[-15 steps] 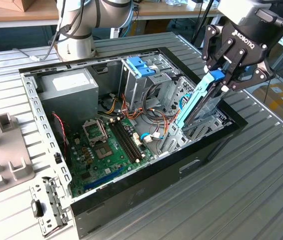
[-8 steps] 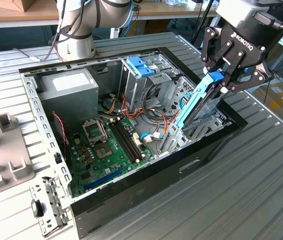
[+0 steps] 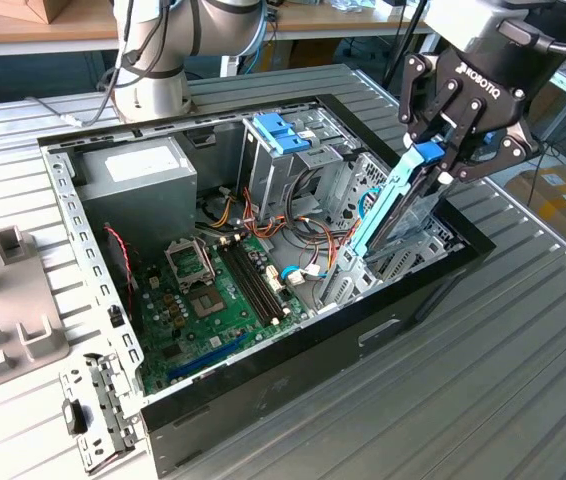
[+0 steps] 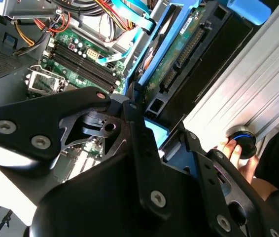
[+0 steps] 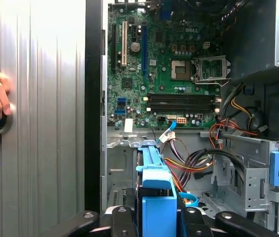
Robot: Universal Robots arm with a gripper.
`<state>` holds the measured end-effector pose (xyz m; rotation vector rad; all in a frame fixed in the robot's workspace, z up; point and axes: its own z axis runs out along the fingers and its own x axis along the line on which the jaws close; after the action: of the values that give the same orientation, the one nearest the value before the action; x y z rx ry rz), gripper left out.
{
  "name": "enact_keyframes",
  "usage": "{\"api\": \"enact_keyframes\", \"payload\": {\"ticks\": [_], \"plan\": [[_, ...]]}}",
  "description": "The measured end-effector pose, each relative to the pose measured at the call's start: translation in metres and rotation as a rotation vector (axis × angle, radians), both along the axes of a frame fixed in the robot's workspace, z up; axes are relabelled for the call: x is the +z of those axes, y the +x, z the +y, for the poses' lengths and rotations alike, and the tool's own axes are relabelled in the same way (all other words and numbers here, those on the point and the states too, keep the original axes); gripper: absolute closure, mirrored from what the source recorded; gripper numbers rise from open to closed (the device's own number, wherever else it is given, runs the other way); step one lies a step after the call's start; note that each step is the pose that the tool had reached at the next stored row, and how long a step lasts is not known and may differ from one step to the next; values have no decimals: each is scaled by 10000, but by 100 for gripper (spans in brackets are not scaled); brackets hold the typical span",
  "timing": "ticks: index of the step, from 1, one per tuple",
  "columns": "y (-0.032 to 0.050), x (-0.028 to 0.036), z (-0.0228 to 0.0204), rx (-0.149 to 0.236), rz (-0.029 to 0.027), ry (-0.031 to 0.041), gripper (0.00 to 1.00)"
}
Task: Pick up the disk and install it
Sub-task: 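Insert the disk into the insertion slot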
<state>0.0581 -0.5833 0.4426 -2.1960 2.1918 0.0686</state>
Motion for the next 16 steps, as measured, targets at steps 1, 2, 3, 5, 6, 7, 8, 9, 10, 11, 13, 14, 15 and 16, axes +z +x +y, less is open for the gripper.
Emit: {"api": "enact_keyframes", "payload": {"ticks": [1, 2, 3, 5, 6, 7, 8, 9, 10, 11, 13, 14, 15, 16], "plan": [[3, -3, 8, 0, 0, -8, 63], [5, -4, 13, 0, 0, -14, 63], [8, -6, 19, 0, 0, -20, 63], [15, -12, 25, 1, 0, -24, 63], [20, -14, 25, 2, 0, -26, 63], [23, -15, 25, 1, 0, -29, 63], [25, -17, 26, 0, 0, -30, 63], [26, -20, 26, 0, 0, -30, 63], [28, -27, 26, 1, 0, -30, 63], [28, -35, 26, 1, 0, -29, 63], [29, -48, 26, 1, 1, -30, 63], [29, -54, 26, 1, 0, -30, 63], [29, -60, 26, 1, 0, -30, 63], [29, -67, 26, 1, 0, -30, 63]]}}
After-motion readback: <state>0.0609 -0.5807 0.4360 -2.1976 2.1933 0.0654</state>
